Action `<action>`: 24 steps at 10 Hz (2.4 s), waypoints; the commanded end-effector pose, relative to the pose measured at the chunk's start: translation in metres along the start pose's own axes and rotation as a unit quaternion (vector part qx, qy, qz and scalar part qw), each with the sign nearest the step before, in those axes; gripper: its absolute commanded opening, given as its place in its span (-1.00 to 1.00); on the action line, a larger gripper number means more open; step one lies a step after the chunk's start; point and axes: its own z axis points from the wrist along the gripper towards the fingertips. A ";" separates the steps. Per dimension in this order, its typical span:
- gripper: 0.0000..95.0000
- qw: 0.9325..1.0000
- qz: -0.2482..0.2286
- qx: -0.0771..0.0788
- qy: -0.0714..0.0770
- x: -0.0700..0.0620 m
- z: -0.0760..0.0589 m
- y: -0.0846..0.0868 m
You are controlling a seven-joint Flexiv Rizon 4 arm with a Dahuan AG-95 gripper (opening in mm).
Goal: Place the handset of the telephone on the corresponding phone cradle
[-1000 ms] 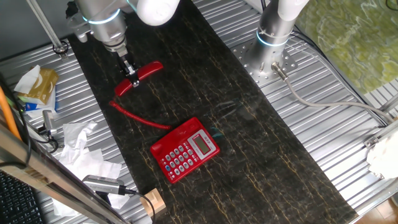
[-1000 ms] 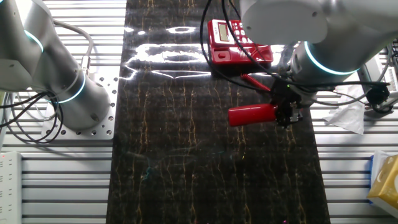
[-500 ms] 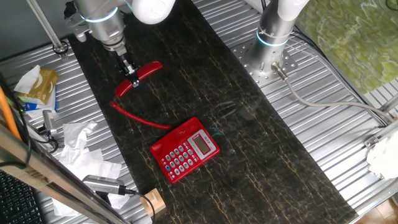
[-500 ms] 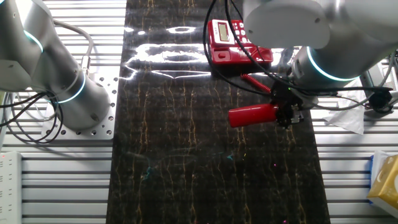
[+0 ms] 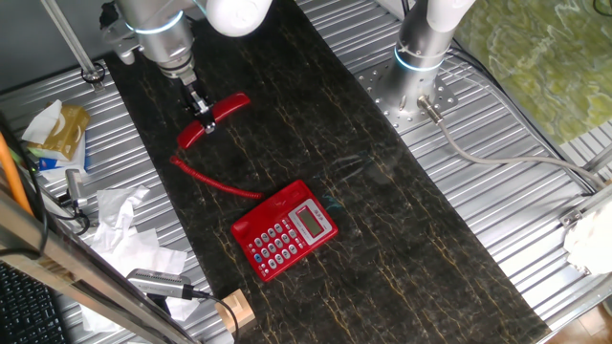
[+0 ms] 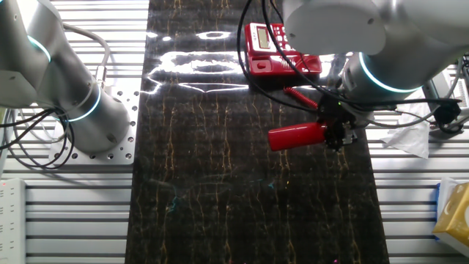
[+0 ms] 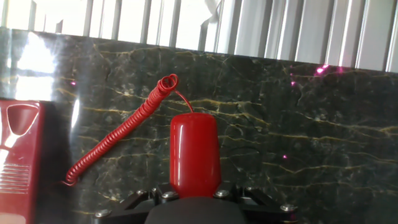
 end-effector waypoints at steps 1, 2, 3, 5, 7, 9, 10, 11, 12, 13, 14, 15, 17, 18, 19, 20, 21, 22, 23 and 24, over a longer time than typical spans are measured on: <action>-1.00 1.000 0.002 0.002 -0.002 0.000 -0.001 0.000; -1.00 1.000 0.005 0.003 -0.003 0.000 -0.001 0.000; -1.00 1.000 0.004 0.004 -0.005 0.000 -0.001 0.001; -1.00 1.000 0.020 0.004 -0.010 0.000 -0.006 0.005; -1.00 0.999 0.042 0.002 -0.011 -0.002 -0.008 0.015; -1.00 0.998 0.060 0.002 -0.016 -0.006 -0.006 0.025; -1.00 0.998 0.064 0.001 -0.018 -0.007 -0.006 0.030; -1.00 0.997 0.070 0.000 -0.018 -0.009 -0.007 0.038; -1.00 0.997 0.074 0.000 -0.018 -0.011 -0.008 0.046; -1.00 0.997 0.080 0.000 -0.018 -0.012 -0.008 0.055; -1.00 0.996 0.083 0.000 -0.018 -0.013 -0.007 0.061; -1.00 0.996 0.088 0.000 -0.018 -0.014 -0.006 0.070; -1.00 0.996 0.093 0.001 -0.019 -0.015 -0.004 0.084; -1.00 0.995 0.096 0.001 -0.020 -0.016 -0.003 0.091; -1.00 0.995 0.101 0.001 -0.020 -0.017 -0.002 0.099; -1.00 0.994 0.103 0.001 -0.020 -0.017 -0.001 0.104; -1.00 0.994 0.104 0.001 -0.021 -0.017 0.000 0.110; -1.00 0.994 0.106 0.001 -0.022 -0.018 0.001 0.116; -1.00 0.994 0.106 0.001 -0.023 -0.018 0.002 0.121; -1.00 0.994 0.107 0.000 -0.025 -0.018 0.003 0.127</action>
